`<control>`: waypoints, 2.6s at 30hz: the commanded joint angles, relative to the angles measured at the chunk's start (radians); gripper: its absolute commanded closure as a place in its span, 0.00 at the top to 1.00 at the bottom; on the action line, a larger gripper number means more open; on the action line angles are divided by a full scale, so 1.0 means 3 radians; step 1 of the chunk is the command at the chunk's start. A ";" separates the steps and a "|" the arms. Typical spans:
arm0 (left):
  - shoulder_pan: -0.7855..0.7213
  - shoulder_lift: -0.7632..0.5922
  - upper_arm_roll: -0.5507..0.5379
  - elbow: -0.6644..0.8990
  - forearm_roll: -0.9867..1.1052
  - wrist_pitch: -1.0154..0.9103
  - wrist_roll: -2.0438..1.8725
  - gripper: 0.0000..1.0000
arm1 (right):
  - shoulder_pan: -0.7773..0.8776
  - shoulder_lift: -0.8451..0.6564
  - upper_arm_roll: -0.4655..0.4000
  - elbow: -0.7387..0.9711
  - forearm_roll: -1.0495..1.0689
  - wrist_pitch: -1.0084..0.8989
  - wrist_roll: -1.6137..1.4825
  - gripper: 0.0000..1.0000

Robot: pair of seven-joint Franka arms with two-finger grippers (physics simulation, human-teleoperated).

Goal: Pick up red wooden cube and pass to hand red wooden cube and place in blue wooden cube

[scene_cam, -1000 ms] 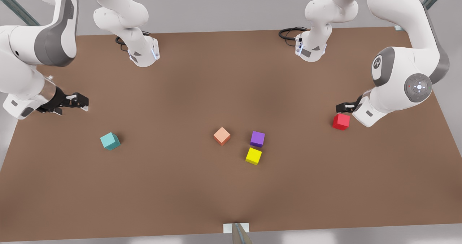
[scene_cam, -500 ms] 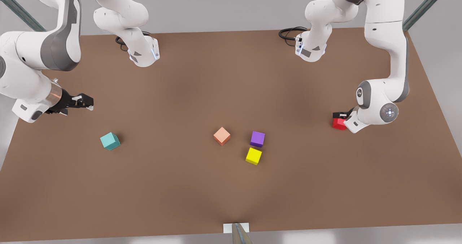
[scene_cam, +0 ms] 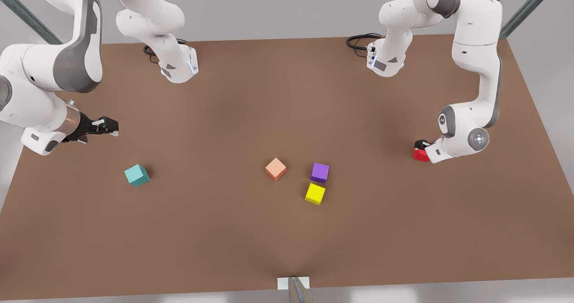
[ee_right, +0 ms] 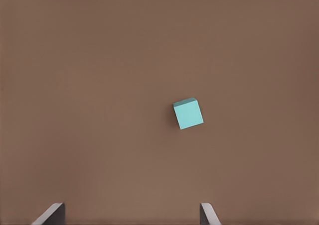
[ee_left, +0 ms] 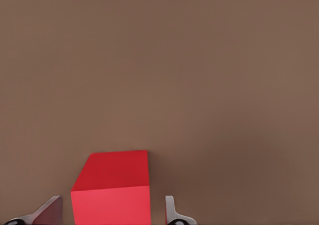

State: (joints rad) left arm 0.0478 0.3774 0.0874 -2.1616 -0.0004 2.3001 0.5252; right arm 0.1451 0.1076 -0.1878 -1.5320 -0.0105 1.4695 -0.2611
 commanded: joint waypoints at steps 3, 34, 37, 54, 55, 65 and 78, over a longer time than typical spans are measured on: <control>0.0035 0.0107 0.0000 0.0001 0.0001 0.0243 0.0852 1.00 | -0.0003 0.0004 -0.0003 -0.0001 0.0004 -0.0010 -0.0081 1.00; -0.0031 0.1334 -0.1743 0.3094 -0.2238 -0.2201 -0.2216 0.69 | 0.0202 0.1221 0.0166 0.0822 0.1799 0.0128 -0.0981 1.00; -0.0190 0.1457 -0.1846 0.3186 -0.2775 -0.1670 -0.2665 0.69 | 0.0105 0.1574 0.0156 0.0837 0.2474 0.0164 -0.1793 1.00; -0.0338 0.1882 -0.2035 0.3350 -0.3757 -0.1296 -0.1592 0.69 | 0.0416 0.2147 0.0248 0.0955 0.4775 0.0414 -0.5828 1.00; -0.0359 0.1882 -0.2045 0.3355 -0.3757 -0.1291 -0.1505 0.69 | 0.0421 0.2167 0.0253 0.0970 0.4805 0.0409 -0.5910 1.00; -0.0430 0.1943 -0.2112 0.3381 -0.3854 -0.1199 -0.1648 0.69 | 0.0575 0.2264 0.0299 0.0909 0.5209 0.0440 -0.6068 1.00; -0.0492 0.2061 -0.2117 0.3442 -0.3844 -0.1081 -0.0672 0.70 | 0.0738 0.2096 0.0299 0.0474 0.5378 0.0747 -0.6022 1.00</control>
State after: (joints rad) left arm -0.0983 0.9984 -0.5470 -1.1296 -1.1515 1.9585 0.1286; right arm 0.3626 0.7515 -0.0984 -1.3687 1.5957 1.6535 -1.8496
